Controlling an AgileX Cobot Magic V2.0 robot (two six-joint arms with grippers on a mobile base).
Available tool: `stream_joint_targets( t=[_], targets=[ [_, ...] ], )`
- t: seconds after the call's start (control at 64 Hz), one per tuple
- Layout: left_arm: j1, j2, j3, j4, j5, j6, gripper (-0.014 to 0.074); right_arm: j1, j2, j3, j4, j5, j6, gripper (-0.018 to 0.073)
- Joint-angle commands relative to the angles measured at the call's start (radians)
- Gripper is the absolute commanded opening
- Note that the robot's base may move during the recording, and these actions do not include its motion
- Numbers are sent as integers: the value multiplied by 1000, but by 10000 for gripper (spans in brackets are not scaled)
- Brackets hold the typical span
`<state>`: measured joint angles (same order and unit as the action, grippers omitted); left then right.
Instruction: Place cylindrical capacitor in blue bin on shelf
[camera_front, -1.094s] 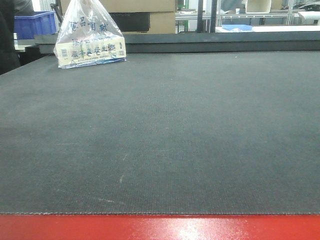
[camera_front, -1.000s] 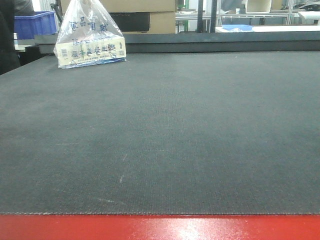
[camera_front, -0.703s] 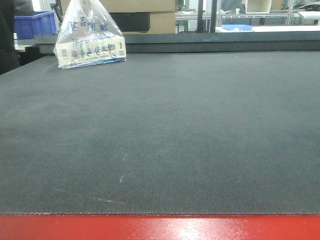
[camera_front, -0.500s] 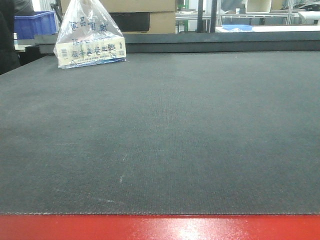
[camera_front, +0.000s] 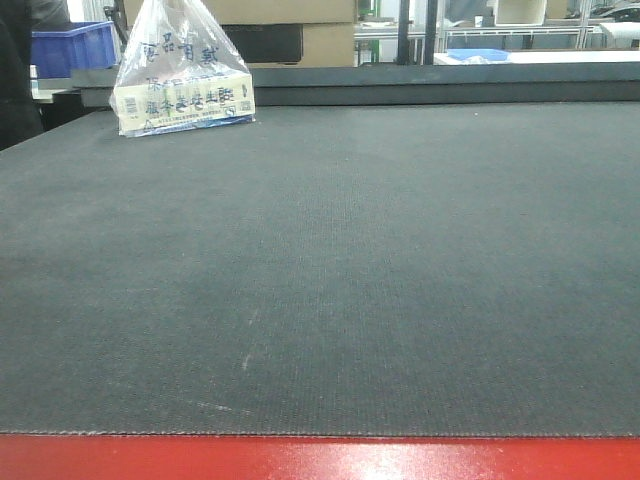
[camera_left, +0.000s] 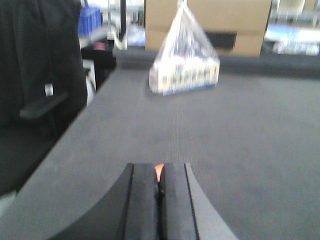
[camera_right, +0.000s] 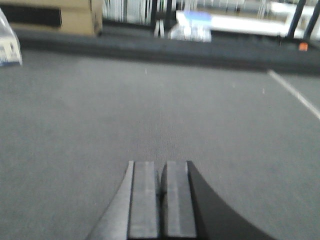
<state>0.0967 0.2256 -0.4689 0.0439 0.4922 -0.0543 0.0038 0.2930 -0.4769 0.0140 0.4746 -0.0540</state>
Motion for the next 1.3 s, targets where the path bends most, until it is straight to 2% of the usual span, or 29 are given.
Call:
stream_joint_targets(
  t=[0.0,0.109,0.203,0.297,0.531,0.688,0.734,0.766,0.906,1.109,1.203,1.281],
  targets=[
    [1,127,-116,-16,134,2,-111,0,126,-124,-4,117,-2,-163],
    [1,322,-241,-76,226,2,-111,0,299,-268,26,280,-2,-163],
    [1,490,-355,-161,309,2,-111,0,447,-382,56,391,-2,-163],
    [1,630,-430,-193,331,2,-111,0,557,-463,97,472,-2,-163],
    [1,854,-504,-191,312,2,-111,0,719,-525,163,396,-2,-163],
    [1,1002,-590,-147,410,2,-111,0,771,-525,174,346,-2,-163],
    [1,1054,-625,-138,430,31,-111,0,792,-525,167,327,-2,-163],
    [1,1085,-651,-136,444,54,-111,0,809,-525,155,327,-2,-163],
    [1,1193,-744,-116,490,54,-111,0,928,-559,140,381,-2,-163],
    [1,1252,-767,-80,485,54,-111,0,1109,-639,131,459,-2,-160],
    [1,1257,-767,-74,485,54,-111,0,1154,-643,131,468,-2,-80],
    [1,1257,-767,-71,485,54,-111,0,1178,-643,131,470,-2,84]
  ],
)
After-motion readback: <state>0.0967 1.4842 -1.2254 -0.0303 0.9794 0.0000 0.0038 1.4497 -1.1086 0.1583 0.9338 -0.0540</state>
